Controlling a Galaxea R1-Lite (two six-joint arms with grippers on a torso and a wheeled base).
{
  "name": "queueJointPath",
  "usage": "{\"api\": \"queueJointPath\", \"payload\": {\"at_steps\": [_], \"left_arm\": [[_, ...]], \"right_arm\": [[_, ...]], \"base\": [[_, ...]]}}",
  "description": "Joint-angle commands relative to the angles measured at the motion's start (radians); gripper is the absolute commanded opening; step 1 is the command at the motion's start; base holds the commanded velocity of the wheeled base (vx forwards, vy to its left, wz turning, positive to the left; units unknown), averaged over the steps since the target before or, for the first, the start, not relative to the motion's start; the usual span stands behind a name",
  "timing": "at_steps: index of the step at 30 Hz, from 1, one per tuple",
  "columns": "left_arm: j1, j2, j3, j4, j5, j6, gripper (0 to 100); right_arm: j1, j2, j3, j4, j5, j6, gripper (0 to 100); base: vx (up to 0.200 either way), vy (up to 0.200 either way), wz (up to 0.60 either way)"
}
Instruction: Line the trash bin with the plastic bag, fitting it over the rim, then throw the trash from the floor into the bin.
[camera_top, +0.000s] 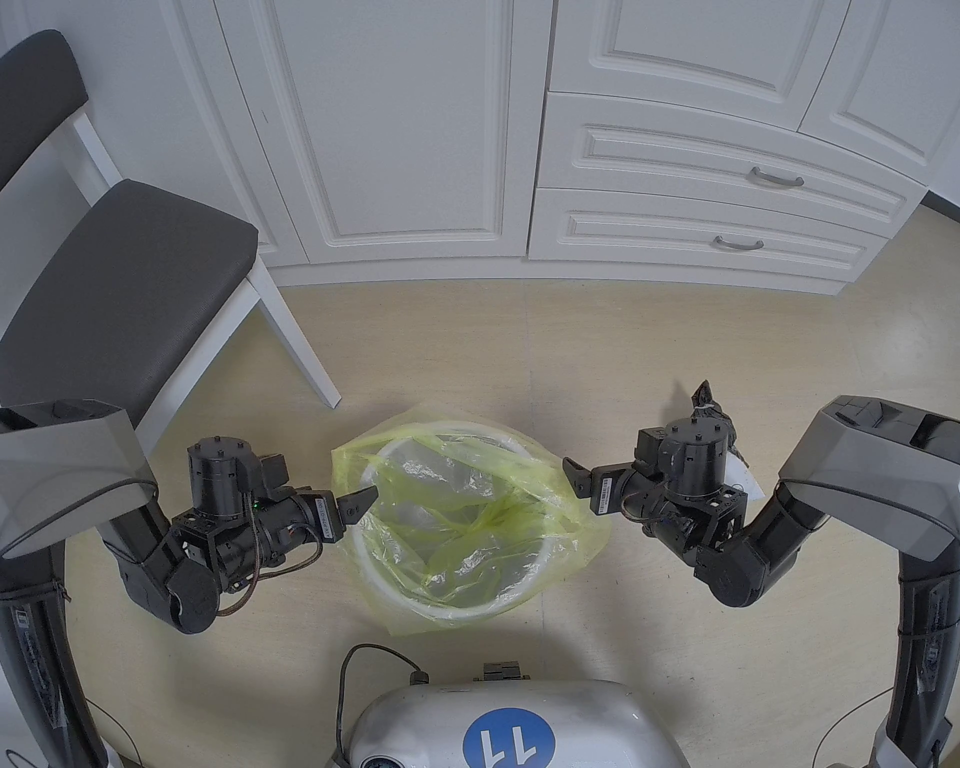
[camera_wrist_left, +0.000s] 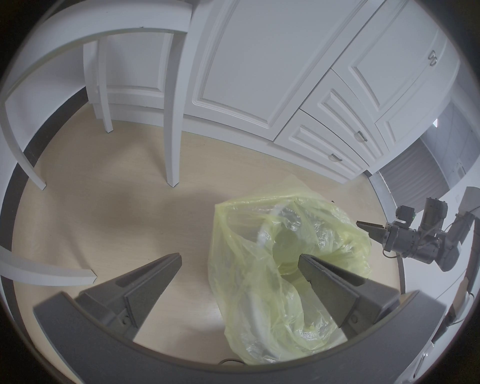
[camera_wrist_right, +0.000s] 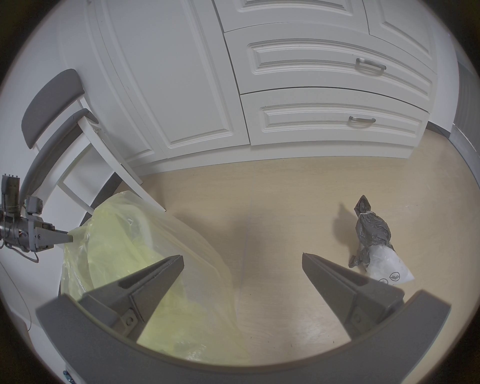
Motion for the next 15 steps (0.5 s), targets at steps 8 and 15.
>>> {"api": "queueJointPath", "payload": {"at_steps": [8,15], "left_arm": [[0.058,-0.054,0.048,0.023,-0.012,0.083,100],[0.115,-0.094,0.089,0.034,-0.112,0.099,100]], "right_arm": [[-0.005,-0.021,0.038,-0.004,0.004,-0.023,100],[-0.020,-0.019,0.039,-0.004,0.020,-0.028,100]], "base": [[0.000,0.000,0.00],[0.000,0.000,0.00]]}}
